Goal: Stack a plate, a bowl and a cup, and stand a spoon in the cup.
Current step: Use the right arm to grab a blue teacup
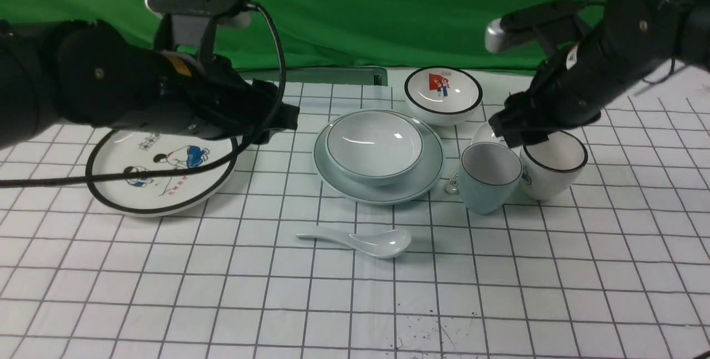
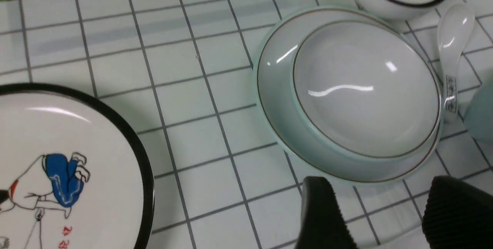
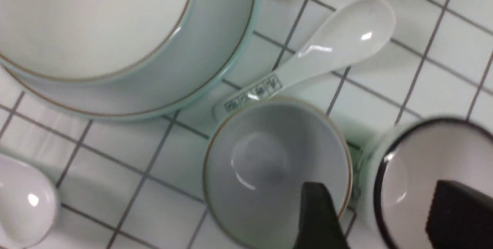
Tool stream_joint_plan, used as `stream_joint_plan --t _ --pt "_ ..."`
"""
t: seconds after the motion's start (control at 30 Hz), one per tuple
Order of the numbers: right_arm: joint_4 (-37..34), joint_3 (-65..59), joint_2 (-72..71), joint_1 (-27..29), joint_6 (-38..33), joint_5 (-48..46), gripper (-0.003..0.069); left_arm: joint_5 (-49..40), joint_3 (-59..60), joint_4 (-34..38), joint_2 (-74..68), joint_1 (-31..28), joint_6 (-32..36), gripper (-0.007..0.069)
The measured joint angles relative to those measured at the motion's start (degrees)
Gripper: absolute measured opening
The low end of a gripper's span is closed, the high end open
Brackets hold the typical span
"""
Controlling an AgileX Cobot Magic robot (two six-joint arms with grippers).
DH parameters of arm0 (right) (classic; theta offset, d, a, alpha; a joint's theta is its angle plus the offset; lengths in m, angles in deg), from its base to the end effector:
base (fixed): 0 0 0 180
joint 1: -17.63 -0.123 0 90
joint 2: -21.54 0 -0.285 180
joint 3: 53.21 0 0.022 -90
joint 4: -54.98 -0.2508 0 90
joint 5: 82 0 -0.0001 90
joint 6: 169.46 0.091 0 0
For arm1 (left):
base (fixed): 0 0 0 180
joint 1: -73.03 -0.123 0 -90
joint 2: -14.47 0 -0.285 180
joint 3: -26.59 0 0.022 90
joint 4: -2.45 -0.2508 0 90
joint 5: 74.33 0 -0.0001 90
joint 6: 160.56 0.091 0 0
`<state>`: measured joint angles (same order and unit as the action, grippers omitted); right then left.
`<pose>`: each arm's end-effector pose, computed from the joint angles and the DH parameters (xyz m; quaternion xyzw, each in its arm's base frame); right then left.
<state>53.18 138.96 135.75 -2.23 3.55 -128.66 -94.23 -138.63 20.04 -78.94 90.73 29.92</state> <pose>0.3886 0.1426 0.2744 -0.2164 0.9382 0.0441 0.2665 0.3154 -0.1105 0.2953 0.1130 0.8878 -0.1367 0.4248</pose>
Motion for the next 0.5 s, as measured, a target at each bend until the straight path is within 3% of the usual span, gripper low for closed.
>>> stream_joint_plan --t 0.17,0.27,0.37,0.43,0.5 --pt "0.1 9.5 8.6 0.0 -3.2 -5.4 0.0399 -1.8 0.0 0.2 0.0 0.0 0.2 0.0325" --pt "0.2 12.9 13.5 0.0 -5.3 -7.8 0.0343 -5.0 0.0 0.2 0.0 0.0 0.3 0.0325" --pt "0.2 13.2 14.6 0.0 -6.2 -7.9 0.0268 -6.0 0.0 0.2 0.0 0.0 0.5 0.0325" --pt "0.2 13.5 14.8 0.0 -8.0 -8.3 0.0127 -6.1 0.0 0.1 0.0 0.0 0.5 0.0325" --pt "-0.2 13.9 14.8 0.0 -8.6 -8.7 0.0076 -6.1 0.0 0.1 0.0 0.0 0.5 0.0325"
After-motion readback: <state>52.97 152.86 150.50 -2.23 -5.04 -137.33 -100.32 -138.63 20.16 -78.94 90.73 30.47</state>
